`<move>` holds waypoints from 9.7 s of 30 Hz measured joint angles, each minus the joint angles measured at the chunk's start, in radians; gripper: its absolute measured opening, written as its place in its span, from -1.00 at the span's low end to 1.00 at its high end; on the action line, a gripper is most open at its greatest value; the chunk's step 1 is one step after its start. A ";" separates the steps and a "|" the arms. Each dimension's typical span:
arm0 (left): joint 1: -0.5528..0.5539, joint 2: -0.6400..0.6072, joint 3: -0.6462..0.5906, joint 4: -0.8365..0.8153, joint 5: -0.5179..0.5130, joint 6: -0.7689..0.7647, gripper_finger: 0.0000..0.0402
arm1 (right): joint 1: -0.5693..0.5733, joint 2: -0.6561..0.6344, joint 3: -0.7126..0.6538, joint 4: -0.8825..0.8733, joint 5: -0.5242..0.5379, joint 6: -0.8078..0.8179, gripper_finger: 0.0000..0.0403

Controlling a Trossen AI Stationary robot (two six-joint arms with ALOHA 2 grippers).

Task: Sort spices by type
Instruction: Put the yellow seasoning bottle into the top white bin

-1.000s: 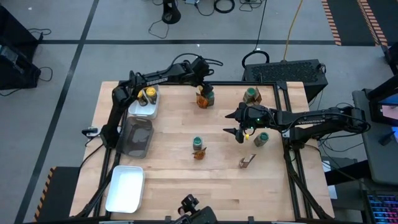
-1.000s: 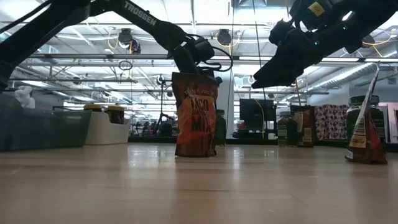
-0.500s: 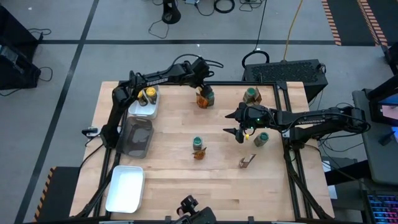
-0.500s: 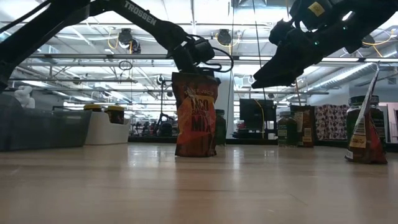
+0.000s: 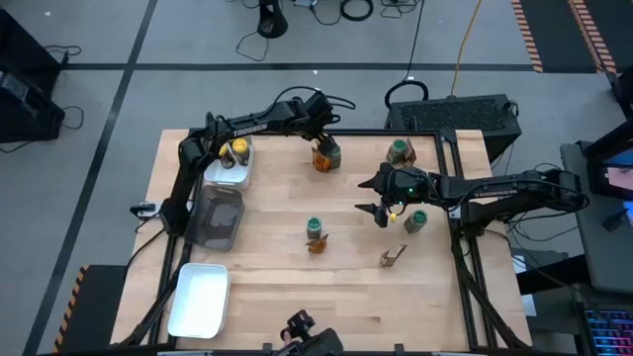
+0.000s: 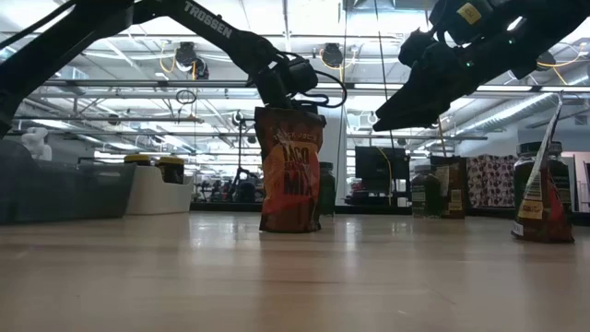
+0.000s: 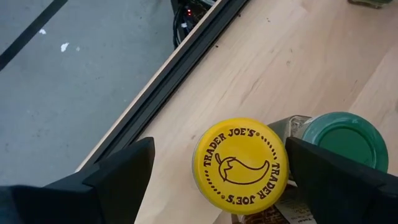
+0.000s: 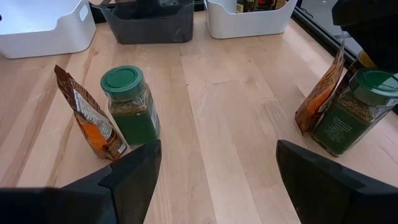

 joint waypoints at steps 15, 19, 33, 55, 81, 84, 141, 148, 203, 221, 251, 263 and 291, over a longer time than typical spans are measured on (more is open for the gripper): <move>0.001 0.000 0.000 -0.010 0.033 0.001 0.80 | 0.000 0.000 0.000 0.000 0.000 0.000 0.49; 0.001 0.000 0.000 -0.011 0.033 0.001 0.80 | 0.000 0.000 0.000 0.000 0.000 0.000 0.49; 0.001 0.000 0.000 -0.024 0.033 0.018 0.80 | 0.000 0.000 0.000 0.000 0.000 0.003 0.49; 0.001 0.000 0.000 -0.011 0.013 0.021 0.47 | 0.000 0.000 0.000 0.000 0.000 0.003 0.49; 0.001 -0.002 0.000 -0.022 0.020 0.027 0.13 | 0.000 0.000 0.000 0.000 0.000 0.000 0.49; 0.001 -0.002 0.000 -0.023 0.021 0.031 0.13 | 0.000 0.000 0.000 0.000 0.000 0.000 0.49; 0.062 -0.645 -0.234 -0.609 -0.041 -0.004 0.12 | 0.141 0.001 -0.018 -0.051 0.002 0.031 0.49; 0.067 -0.902 -0.521 -0.524 -0.125 -0.111 0.12 | 0.151 0.001 -0.023 -0.038 0.006 0.050 0.49; 0.159 -1.057 -0.936 -0.443 0.018 -0.160 0.13 | 0.150 0.000 -0.023 0.008 0.009 0.053 0.49; 0.159 -1.057 -0.937 -0.413 -0.028 -0.129 0.58 | 0.150 0.000 -0.023 0.007 0.009 0.053 0.49; 0.159 -0.845 -0.937 -0.372 -0.065 -0.112 0.54 | 0.150 0.000 -0.024 0.006 0.009 0.046 0.49; 0.159 -0.846 -0.936 -0.371 -0.066 -0.112 0.20 | 0.150 0.000 -0.024 0.007 0.009 0.045 0.49; 0.303 -0.845 -0.872 -0.300 -0.081 -0.058 0.26 | 0.150 0.000 -0.023 0.007 0.009 0.045 0.49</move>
